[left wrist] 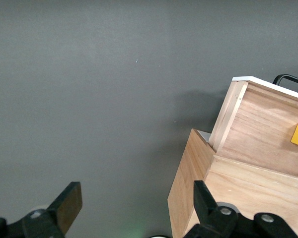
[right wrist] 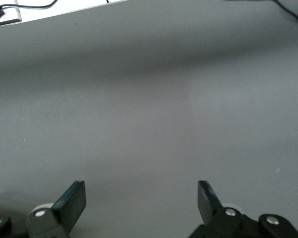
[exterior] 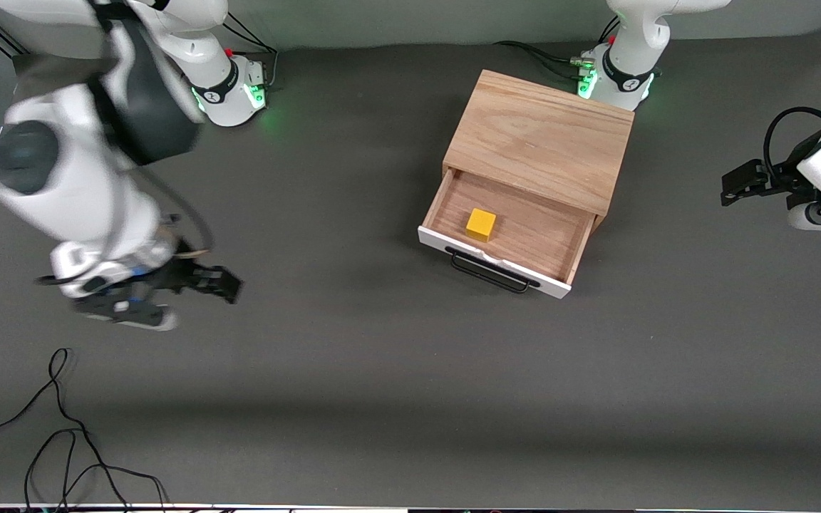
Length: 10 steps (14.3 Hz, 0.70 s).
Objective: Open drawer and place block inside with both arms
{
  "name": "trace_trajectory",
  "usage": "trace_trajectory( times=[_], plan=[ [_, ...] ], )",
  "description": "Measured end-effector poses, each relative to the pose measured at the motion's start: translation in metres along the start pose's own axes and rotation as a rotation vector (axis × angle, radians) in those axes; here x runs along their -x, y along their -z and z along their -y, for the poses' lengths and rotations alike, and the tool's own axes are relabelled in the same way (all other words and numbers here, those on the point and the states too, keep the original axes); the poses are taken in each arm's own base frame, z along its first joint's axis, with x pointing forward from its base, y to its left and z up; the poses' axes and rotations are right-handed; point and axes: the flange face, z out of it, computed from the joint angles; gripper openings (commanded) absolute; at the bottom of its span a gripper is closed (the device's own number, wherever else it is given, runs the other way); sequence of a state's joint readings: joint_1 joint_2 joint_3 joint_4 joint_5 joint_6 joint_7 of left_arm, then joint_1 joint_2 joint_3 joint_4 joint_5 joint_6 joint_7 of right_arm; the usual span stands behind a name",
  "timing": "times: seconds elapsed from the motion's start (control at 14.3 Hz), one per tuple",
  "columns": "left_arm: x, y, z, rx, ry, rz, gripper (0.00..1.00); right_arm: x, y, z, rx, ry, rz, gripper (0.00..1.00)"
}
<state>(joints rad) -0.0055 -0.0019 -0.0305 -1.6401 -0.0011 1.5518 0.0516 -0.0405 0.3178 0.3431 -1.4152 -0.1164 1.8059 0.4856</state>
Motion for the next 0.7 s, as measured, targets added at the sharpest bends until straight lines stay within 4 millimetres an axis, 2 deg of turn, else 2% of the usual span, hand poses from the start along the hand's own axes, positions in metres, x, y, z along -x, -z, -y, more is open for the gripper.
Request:
trace_trajectory(
  times=[0.21,0.49,0.56,0.7],
  plan=[
    [0.000,0.000,0.000,0.000,0.000,0.004,1.00,-0.010,0.018,-0.065,0.001,0.018,-0.011,1.00],
    [0.001,-0.001,0.000,0.000,0.000,0.006,1.00,0.002,0.038,-0.132,-0.018,0.008,0.013,1.00],
    [0.001,-0.001,0.000,0.000,0.000,0.006,1.00,0.006,0.042,-0.144,-0.013,0.004,0.029,1.00],
    [0.001,-0.001,0.000,0.000,0.000,0.007,1.00,0.013,0.048,-0.150,-0.006,0.003,0.057,1.00]
  ],
)
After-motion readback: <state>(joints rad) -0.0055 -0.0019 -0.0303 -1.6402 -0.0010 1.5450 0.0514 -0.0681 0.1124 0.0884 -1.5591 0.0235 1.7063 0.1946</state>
